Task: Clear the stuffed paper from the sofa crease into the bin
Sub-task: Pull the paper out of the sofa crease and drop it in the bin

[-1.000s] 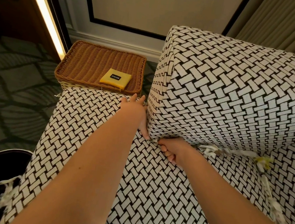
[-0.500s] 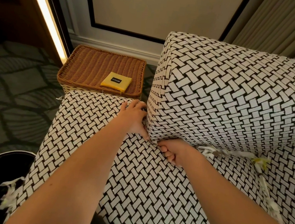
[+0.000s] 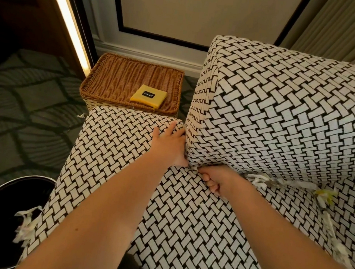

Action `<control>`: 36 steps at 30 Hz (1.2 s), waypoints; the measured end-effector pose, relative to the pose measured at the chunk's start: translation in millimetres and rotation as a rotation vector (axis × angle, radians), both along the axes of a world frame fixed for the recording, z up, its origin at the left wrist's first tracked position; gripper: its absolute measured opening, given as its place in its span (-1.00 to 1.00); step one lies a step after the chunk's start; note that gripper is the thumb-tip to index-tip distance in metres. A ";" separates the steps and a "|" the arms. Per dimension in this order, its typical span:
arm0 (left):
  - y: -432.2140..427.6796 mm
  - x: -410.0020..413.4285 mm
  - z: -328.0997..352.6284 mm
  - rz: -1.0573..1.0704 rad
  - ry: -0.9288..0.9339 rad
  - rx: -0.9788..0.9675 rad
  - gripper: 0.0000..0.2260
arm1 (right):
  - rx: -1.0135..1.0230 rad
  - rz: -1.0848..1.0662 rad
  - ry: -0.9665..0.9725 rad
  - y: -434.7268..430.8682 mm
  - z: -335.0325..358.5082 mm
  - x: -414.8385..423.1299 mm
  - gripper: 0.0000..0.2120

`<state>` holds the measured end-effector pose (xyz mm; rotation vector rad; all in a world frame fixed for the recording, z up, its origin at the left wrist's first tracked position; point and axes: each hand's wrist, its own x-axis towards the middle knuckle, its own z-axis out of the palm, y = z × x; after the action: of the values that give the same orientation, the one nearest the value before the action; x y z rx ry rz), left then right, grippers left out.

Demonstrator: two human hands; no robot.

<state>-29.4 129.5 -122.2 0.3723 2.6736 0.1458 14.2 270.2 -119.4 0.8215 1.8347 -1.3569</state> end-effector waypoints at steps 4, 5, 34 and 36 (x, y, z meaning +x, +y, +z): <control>2.4 0.7 1.4 0.022 -0.036 -0.009 -0.07 | -0.006 0.003 0.002 3.1 -2.1 -1.8 -0.70; 4.3 1.3 1.5 0.046 -0.032 0.009 -0.07 | -0.001 0.008 0.000 3.3 -2.0 -2.1 -0.70; -2.7 8.7 -4.2 0.165 0.312 0.398 -0.90 | -0.004 -0.066 0.355 7.4 -7.0 22.3 -0.81; -7.2 10.4 -2.5 0.179 0.321 0.452 -0.87 | 0.010 -0.054 0.360 6.9 -9.9 22.0 -0.81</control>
<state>-19.0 122.3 -124.7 0.3118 2.9742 0.8171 36.1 277.2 -129.3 0.6673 2.1039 -1.6140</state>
